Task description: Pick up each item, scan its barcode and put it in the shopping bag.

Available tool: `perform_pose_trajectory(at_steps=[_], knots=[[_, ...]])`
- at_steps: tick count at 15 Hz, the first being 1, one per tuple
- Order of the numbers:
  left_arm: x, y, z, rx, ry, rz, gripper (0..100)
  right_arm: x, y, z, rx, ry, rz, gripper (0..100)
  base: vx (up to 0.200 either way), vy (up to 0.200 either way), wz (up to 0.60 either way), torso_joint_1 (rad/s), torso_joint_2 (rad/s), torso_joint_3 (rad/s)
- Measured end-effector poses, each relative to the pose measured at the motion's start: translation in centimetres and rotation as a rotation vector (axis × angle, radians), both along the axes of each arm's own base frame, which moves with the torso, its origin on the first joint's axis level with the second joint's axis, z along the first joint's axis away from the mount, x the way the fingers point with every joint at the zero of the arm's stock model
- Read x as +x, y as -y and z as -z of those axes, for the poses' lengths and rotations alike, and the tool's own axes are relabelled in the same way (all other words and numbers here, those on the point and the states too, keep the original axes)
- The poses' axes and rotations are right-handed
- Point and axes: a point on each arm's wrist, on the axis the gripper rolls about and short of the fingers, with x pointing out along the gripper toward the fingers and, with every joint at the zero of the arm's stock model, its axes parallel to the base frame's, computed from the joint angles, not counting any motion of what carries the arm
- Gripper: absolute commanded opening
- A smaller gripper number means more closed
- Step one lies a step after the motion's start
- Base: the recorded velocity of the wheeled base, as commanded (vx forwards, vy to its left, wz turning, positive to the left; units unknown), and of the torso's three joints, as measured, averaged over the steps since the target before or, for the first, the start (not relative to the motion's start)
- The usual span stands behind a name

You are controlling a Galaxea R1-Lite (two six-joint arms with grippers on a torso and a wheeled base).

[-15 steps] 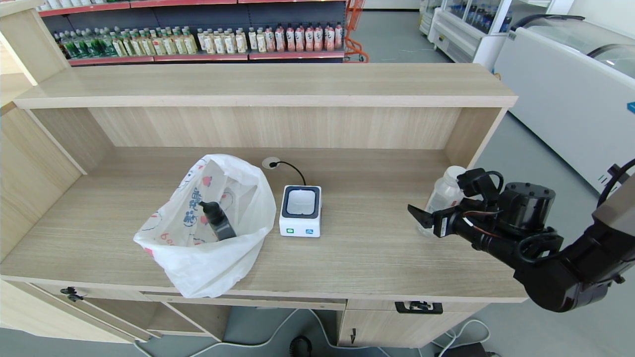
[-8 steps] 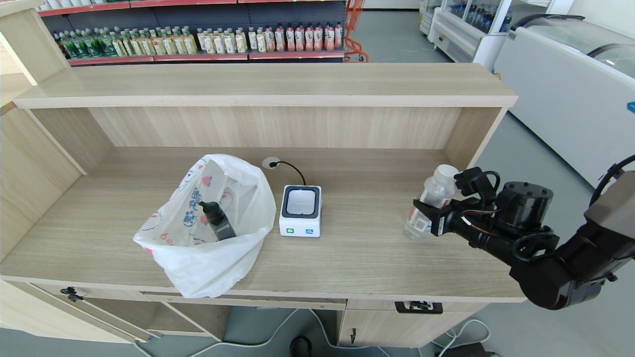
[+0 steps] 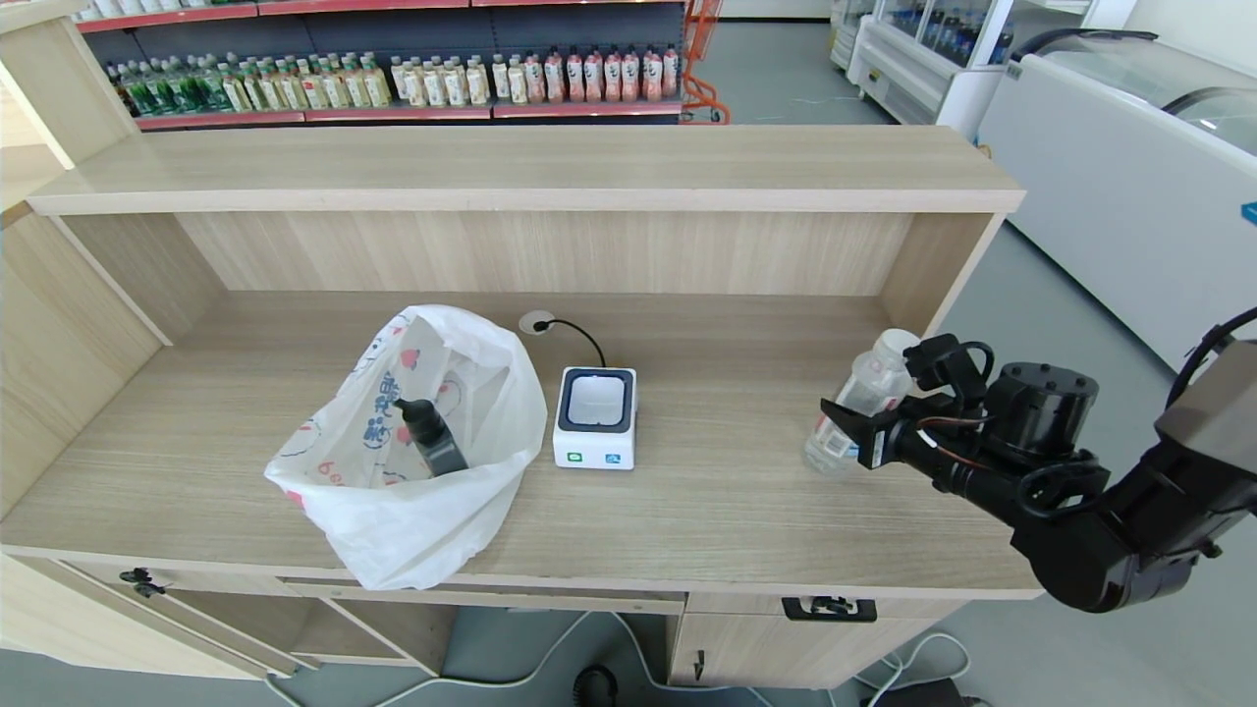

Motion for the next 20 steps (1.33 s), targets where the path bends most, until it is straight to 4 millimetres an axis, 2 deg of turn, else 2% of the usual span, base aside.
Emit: perform_pose_trajectory(at_steps=[4,6,8,10,13,15,17,20], knots=[[0.0,0.0,0.0,0.0,0.0,0.0,100,-0.2,0.2,-0.5,0.005,0.005,0.005,0,0.0,0.0,0.0,0.0,0.0,0.0],[0.0,0.0,0.0,0.0,0.0,0.0,100,-0.6,0.3,-2.0,0.038,0.006,0.003,0,0.0,0.0,0.0,0.0,0.0,0.0],[0.0,0.0,0.0,0.0,0.0,0.0,100,-1.8,0.8,-4.1,0.114,-0.065,0.001,0,0.0,0.0,0.0,0.0,0.0,0.0],[0.0,0.0,0.0,0.0,0.0,0.0,100,-3.9,1.4,-6.8,0.232,-0.206,-0.014,0,0.0,0.0,0.0,0.0,0.0,0.0],[0.0,0.0,0.0,0.0,0.0,0.0,100,-8.3,1.1,-13.7,0.482,-0.353,-0.203,0,0.0,0.0,0.0,0.0,0.0,0.0],[0.0,0.0,0.0,0.0,0.0,0.0,100,-11.7,0.1,-17.8,0.532,-0.331,-0.383,0,0.0,0.0,0.0,0.0,0.0,0.0],[0.0,0.0,0.0,0.0,0.0,0.0,100,-14.8,-1.3,-20.0,0.52,-0.292,-0.544,0,0.0,0.0,0.0,0.0,0.0,0.0],[0.0,0.0,0.0,0.0,0.0,-0.001,100,-18.5,-2.9,-21.6,0.502,-0.283,-0.736,0,0.0,0.0,0.0,0.0,0.0,0.0]])
